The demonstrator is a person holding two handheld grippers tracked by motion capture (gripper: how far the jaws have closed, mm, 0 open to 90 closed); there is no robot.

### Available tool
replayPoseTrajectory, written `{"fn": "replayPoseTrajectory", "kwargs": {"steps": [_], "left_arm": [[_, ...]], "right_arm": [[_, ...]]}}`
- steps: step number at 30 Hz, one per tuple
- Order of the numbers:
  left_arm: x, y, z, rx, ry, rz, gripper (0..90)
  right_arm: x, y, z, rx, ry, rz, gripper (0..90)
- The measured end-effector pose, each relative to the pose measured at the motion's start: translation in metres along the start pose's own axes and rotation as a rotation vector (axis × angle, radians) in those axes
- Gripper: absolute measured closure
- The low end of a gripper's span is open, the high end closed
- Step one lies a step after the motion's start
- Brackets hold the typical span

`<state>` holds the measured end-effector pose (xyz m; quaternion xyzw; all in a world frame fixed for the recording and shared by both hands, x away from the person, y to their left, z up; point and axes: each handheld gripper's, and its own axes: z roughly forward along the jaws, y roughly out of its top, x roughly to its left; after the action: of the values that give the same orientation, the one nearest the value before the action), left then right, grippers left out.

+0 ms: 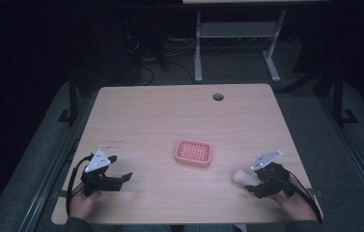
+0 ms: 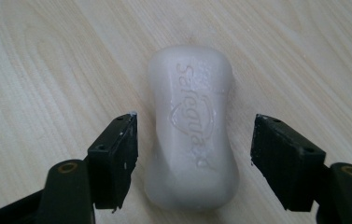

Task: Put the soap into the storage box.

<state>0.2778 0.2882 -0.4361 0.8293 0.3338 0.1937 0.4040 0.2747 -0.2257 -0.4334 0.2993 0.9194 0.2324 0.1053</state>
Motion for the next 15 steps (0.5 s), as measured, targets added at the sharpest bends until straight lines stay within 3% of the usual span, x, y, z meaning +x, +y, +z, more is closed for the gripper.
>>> {"fn": "replayPoseTrajectory", "kwargs": {"steps": [15], "left_arm": [[0.000,0.000,0.000,-0.002,-0.001,-0.008,14.5]], "right_arm": [[-0.003,0.019,0.018,0.069,0.019,-0.039,40.2]]}}
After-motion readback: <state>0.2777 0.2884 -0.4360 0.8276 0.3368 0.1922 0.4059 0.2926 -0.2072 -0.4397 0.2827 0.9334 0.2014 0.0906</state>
